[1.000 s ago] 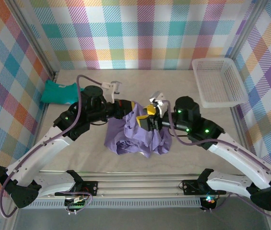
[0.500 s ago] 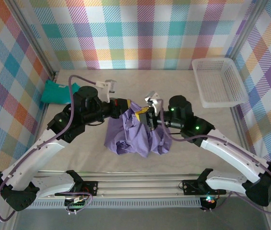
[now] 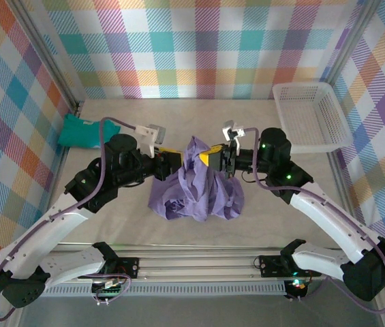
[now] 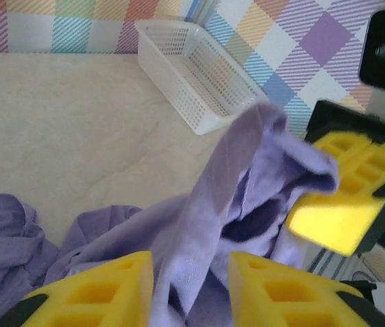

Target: Fold the inside-out t-shirt

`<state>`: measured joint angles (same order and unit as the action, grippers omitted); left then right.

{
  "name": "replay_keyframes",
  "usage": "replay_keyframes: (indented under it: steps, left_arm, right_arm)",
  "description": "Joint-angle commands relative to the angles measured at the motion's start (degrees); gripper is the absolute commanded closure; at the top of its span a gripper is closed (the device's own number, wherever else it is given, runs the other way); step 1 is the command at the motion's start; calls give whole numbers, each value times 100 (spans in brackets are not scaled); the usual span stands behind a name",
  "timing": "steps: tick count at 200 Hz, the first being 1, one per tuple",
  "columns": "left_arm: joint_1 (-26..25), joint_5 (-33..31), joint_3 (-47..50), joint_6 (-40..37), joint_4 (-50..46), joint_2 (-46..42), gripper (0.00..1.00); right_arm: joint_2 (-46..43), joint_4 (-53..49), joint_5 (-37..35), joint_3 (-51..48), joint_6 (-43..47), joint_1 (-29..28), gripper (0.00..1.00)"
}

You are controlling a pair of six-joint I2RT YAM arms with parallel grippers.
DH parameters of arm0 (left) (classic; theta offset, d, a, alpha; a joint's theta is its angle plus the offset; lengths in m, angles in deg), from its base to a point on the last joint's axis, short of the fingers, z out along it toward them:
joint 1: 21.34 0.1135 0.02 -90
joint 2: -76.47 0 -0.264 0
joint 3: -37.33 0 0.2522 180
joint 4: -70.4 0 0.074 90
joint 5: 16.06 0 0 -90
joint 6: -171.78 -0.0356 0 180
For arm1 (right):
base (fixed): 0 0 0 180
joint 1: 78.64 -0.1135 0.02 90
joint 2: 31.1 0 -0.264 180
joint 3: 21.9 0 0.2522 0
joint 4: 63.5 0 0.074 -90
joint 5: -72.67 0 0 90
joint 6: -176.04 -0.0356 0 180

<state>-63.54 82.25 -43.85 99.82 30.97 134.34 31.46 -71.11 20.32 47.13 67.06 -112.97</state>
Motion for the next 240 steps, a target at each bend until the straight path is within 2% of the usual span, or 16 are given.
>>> replay_keyframes:
  steps: [1,23,43,52,73,80,89,113,129,150,178,194,215,240]
  left_arm:
    - [20,249,139,-156,-87,34,57]
    - [20,467,112,-178,1,176,47]
    - [19,336,42,-323,77,373,46]
    - [20,262,-10,-358,99,519,54]
    - [47,629,-87,-300,313,724,92]
    - [100,920,-52,-245,466,685,100]
    - [227,1483,131,-83,876,523,100]
    - [625,3285,1045,1108,3285,-123,100]
    - [640,3783,1336,1531,4278,-364,100]
    - [637,4118,1434,1629,4647,-528,100]
    - [640,4230,1368,1623,4592,-521,100]
    - [641,4078,1283,1414,4243,-475,100]
    - [634,3536,1118,969,3464,-426,100]
    - [633,2992,1053,717,3097,-332,100]
  right_arm:
    - [16,545,281,10,-315,42,100]
    - [71,560,319,28,-352,56,100]
    - [41,581,390,37,-354,53,100]
    - [0,541,436,37,-300,53,100]
    - [-216,136,303,4,10,129,100]
    - [-335,-45,140,-22,122,181,100]
    - [-467,-292,-126,-59,281,224,100]
    - [-648,-615,-595,-138,507,225,100]
    - [-595,-614,-569,-131,461,225,99]
    - [-509,-580,-482,-78,389,225,96]
    - [-430,-836,-310,73,492,225,88]
    - [-463,-1126,-304,166,618,225,75]
    - [-625,-1486,-386,239,645,225,62]
    - [-760,-1616,-480,174,33,224,53]
